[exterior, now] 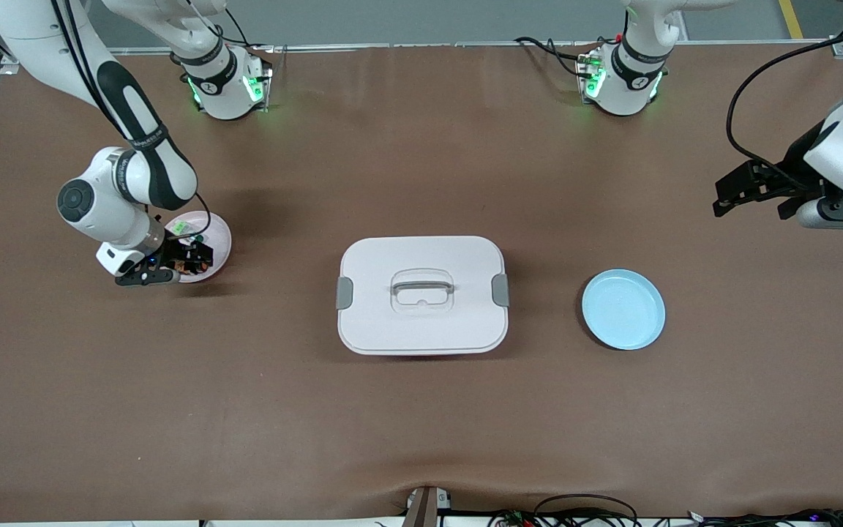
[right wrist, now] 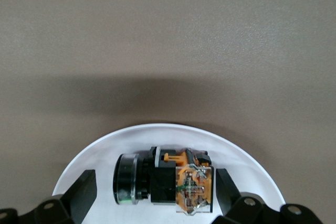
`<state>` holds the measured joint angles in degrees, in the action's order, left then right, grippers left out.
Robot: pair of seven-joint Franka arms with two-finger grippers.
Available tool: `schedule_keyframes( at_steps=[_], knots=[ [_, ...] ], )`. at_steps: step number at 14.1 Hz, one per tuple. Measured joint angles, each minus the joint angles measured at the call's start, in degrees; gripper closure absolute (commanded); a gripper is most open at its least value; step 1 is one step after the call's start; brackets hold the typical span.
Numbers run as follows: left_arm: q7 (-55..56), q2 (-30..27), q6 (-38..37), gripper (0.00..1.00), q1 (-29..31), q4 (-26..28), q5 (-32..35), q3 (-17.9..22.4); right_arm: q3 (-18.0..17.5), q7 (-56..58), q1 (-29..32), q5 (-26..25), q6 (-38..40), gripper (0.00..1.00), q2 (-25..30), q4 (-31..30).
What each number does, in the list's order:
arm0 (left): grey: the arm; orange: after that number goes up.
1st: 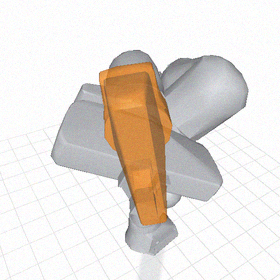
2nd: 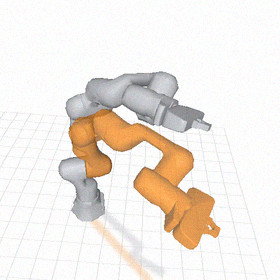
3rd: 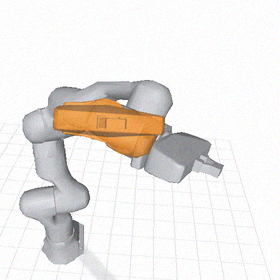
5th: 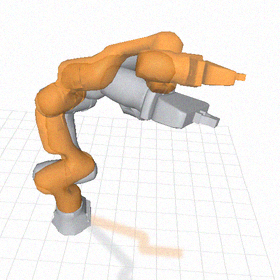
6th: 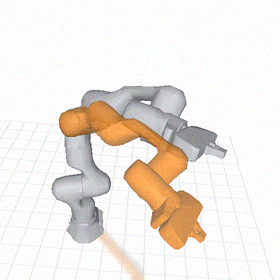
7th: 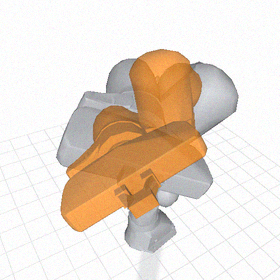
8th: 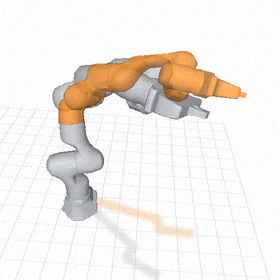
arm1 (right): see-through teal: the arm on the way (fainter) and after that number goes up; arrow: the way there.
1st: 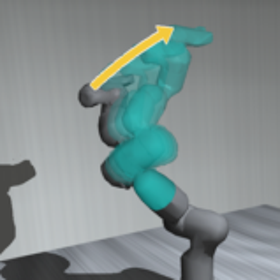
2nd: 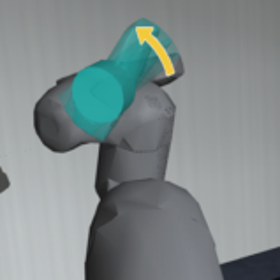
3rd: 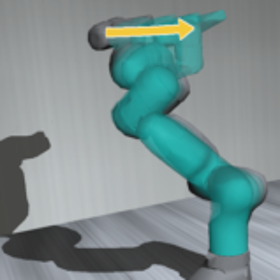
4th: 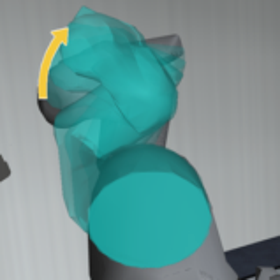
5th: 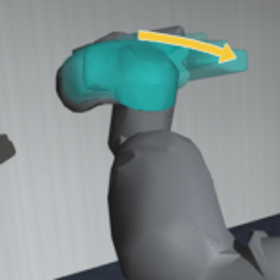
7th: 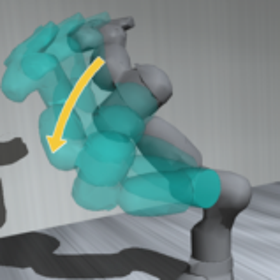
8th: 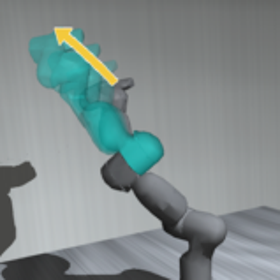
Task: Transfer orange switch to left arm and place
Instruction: 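Grasp the black-and-orange switch with the right gripper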
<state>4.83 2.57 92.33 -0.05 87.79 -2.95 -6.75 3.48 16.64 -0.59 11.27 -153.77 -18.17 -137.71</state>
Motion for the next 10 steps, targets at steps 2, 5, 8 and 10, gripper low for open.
schedule_keyframes(
  at_steps=[2, 5, 8, 10],
  knots=[
    [0.0, 0.0, 0.0, 0.0, -0.01, 0.0, 0.0, 0.0, 0.01, 0.03, 0.0, 0.0, -0.39, 0.28, -0.24, 0.0],
    [0.0, 0.21, 0.0, 0.0, 0.0, 0.0, 0.0, 0.0, 0.07, 0.0, 0.0, 0.02, -0.53, 1.0, -0.41, 0.01],
    [0.0, 1.0, 0.0, 0.0, 0.0, -0.01, 0.0, 0.0, 0.15, -0.43, 0.04, 0.11, 0.08, 1.0, -0.38, 0.15],
    [0.0, 1.83, 0.05, 0.0, 0.0, -0.14, 0.0, 0.0, 0.21, -1.61, 0.08, 0.21, 4.65, 1.0, -0.05, 1.34]
  ],
)
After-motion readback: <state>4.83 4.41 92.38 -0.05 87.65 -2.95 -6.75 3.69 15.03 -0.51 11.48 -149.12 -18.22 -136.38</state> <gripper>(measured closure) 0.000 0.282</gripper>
